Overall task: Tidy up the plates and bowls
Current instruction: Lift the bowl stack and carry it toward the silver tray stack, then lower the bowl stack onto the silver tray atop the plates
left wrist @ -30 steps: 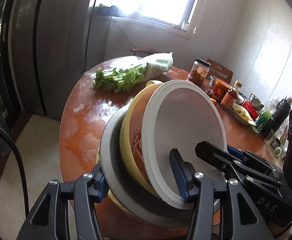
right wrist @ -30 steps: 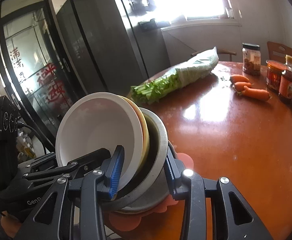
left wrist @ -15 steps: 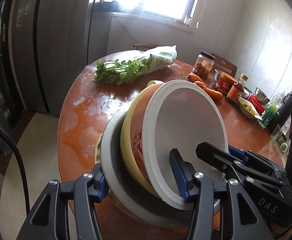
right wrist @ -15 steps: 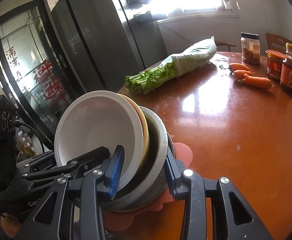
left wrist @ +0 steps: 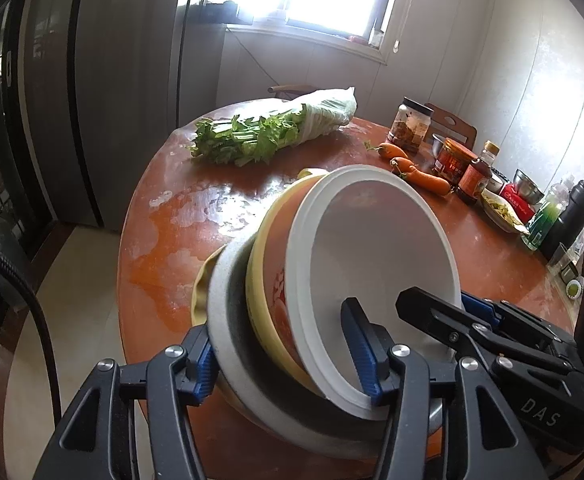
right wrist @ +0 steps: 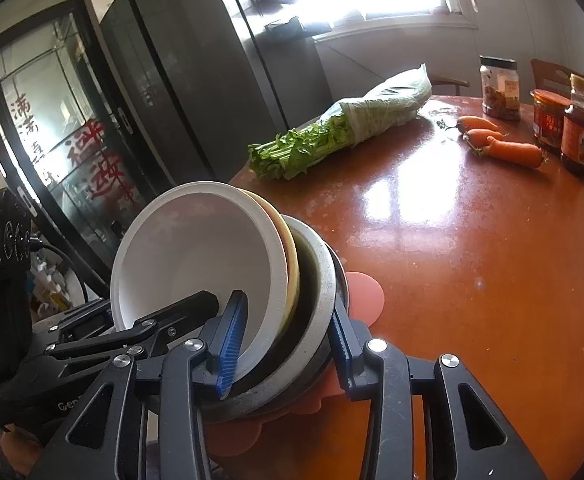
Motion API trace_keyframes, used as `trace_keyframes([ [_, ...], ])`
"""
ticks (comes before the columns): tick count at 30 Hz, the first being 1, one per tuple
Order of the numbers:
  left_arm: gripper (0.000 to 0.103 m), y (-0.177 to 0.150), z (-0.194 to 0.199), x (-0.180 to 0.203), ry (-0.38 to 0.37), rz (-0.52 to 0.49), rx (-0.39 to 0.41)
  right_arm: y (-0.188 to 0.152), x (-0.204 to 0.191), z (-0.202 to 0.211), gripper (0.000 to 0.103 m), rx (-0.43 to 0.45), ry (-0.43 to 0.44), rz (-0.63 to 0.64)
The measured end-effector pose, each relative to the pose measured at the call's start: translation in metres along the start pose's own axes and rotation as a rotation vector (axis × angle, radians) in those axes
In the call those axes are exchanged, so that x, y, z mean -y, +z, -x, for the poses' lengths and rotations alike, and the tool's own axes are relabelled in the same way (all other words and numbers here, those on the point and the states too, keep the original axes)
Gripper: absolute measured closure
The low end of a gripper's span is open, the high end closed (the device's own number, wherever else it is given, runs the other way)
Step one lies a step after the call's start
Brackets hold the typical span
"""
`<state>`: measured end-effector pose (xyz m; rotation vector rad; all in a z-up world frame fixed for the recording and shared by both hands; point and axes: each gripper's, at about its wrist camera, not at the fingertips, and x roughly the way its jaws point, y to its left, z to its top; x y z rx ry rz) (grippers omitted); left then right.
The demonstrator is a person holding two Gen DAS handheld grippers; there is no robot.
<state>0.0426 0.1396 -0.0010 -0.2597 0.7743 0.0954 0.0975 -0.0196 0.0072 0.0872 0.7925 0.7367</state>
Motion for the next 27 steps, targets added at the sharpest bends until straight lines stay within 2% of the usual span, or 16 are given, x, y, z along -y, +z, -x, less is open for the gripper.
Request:
trace_keyframes([
  [12,0.045,0.000,0.005,0.001,0.018,-0.008,0.015,-0.001,-0.002,0.002,0.058,0.013,-0.017,0.018],
  [16,0.042,-0.001,0.009,-0.001,0.017,-0.003,0.022,-0.001,-0.002,0.004,0.051,0.022,-0.024,0.017],
  [27,0.037,0.001,0.023,-0.002,0.032,-0.002,0.056,0.001,-0.002,0.016,0.039,0.049,-0.032,0.044],
])
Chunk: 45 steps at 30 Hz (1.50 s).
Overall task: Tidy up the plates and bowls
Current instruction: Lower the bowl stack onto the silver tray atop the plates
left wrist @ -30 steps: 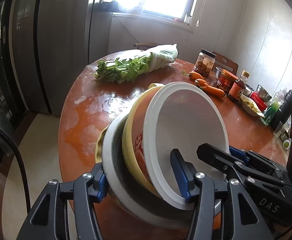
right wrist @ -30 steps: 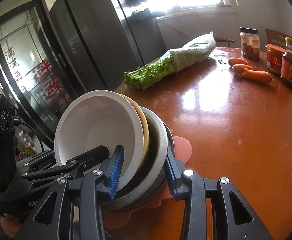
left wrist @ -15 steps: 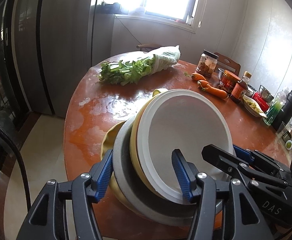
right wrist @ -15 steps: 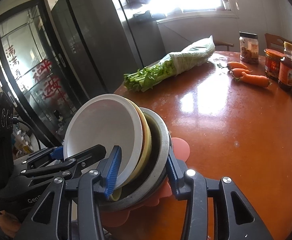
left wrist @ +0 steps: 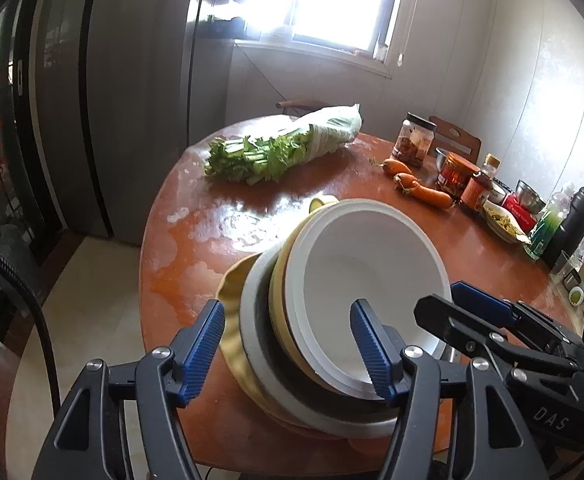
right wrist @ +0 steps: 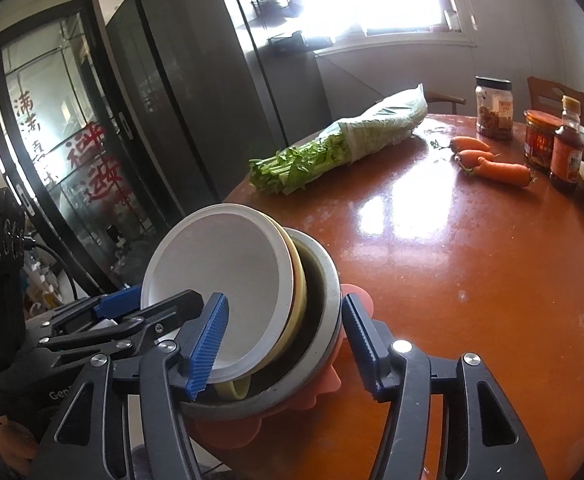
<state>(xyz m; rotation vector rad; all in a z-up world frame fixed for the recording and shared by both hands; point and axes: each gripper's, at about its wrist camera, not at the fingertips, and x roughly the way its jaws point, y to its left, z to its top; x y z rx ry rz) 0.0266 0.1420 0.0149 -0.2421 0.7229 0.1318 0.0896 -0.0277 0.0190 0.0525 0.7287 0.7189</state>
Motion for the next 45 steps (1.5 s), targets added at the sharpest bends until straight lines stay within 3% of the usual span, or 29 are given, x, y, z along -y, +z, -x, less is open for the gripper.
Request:
trace_keyframes([
  [6,0.028,0.001,0.010,-0.010,0.031,0.029,0.031,0.001,0.005,0.007,0.031,0.011,-0.011,-0.018],
  [11,0.025,0.001,-0.004,-0.023,0.030,0.074,-0.017,-0.003,0.011,0.005,0.030,-0.013,-0.015,-0.054],
  [21,0.023,-0.005,-0.039,-0.027,-0.018,0.070,-0.107,-0.010,0.010,-0.026,0.029,-0.125,0.036,-0.093],
  [26,0.023,0.000,-0.051,-0.023,-0.083,0.051,-0.124,-0.012,0.007,-0.035,0.027,-0.123,0.052,-0.080],
  [35,0.027,0.011,-0.065,0.008,-0.111,-0.011,-0.140,-0.008,0.029,-0.027,0.027,-0.101,0.047,-0.100],
  [45,0.027,0.021,-0.091,0.067,-0.153,-0.087,-0.171,-0.011,0.078,0.000,0.030,-0.055,-0.006,-0.153],
])
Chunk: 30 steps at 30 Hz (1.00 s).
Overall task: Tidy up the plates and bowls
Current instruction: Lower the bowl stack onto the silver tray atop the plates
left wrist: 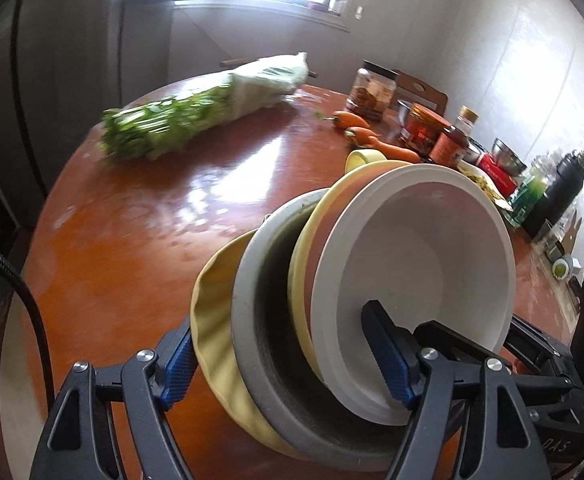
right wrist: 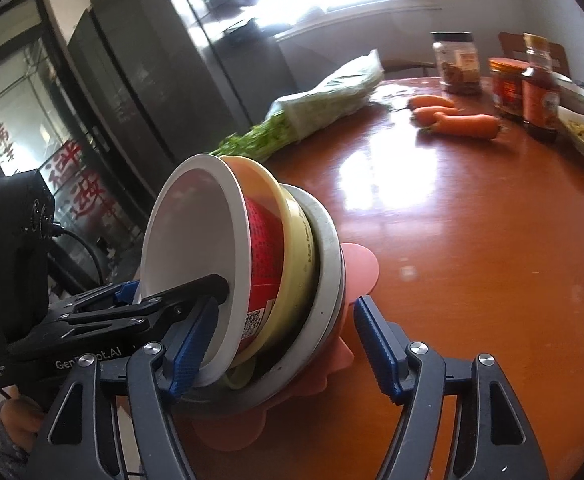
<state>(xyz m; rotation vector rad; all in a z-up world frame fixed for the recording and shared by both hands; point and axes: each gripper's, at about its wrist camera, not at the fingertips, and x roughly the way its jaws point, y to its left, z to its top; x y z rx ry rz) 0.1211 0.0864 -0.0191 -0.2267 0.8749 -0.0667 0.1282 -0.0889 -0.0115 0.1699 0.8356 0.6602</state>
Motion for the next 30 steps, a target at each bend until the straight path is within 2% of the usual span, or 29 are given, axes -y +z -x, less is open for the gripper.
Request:
trace_keyframes([
  [12,0.026,0.022,-0.043,0.080,-0.063,-0.090,-0.032,0.005,0.078,0.041,0.031,0.051,-0.075,-0.115],
  [18,0.025,0.028,-0.056,0.109,-0.078,-0.114,-0.036,0.007,0.111,0.056,0.031,0.067,-0.099,-0.152],
  [23,0.025,0.030,-0.061,0.121,-0.073,-0.125,-0.034,0.006,0.125,0.063,0.031,0.074,-0.101,-0.173],
  [30,0.024,0.031,-0.062,0.122,-0.074,-0.120,-0.034,0.007,0.123,0.062,0.031,0.077,-0.107,-0.166],
])
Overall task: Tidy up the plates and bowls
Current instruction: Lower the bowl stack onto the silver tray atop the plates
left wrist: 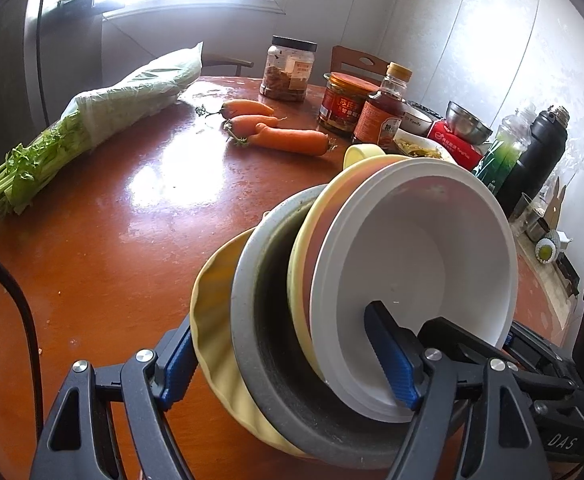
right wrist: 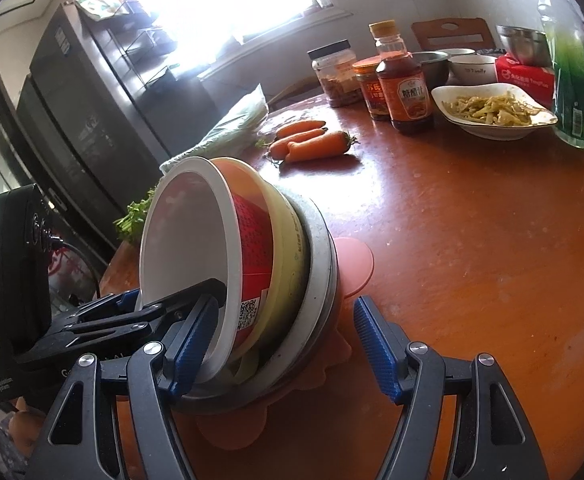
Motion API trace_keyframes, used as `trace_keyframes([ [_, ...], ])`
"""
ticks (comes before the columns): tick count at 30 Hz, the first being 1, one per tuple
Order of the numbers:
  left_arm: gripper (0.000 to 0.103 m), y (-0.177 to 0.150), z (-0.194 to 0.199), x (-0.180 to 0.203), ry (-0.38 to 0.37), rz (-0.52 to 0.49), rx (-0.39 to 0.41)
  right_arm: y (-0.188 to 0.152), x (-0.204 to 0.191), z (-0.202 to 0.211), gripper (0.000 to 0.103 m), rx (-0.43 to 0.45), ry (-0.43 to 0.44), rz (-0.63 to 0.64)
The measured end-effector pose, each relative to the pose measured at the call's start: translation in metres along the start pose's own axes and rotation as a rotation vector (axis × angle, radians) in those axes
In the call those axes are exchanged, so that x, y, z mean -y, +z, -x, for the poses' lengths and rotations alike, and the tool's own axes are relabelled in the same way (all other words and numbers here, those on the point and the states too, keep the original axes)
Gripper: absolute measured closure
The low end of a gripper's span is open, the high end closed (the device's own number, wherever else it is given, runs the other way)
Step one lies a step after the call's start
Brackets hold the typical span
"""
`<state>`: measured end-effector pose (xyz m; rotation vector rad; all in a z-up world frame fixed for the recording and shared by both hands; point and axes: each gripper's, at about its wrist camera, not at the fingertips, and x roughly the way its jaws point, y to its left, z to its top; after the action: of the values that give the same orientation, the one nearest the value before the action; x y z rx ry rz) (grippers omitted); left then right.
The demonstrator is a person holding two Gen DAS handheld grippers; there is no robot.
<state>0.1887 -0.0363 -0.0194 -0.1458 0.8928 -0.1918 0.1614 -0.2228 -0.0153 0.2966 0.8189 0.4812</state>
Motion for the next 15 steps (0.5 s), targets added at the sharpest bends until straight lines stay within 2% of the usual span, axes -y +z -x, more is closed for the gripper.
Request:
trace_keyframes([
  [15,0.025,-0.002,0.011,-0.006,0.027,0.014,0.016,0.005,-0.004,0.012,0.029,0.031,-0.068,0.009],
])
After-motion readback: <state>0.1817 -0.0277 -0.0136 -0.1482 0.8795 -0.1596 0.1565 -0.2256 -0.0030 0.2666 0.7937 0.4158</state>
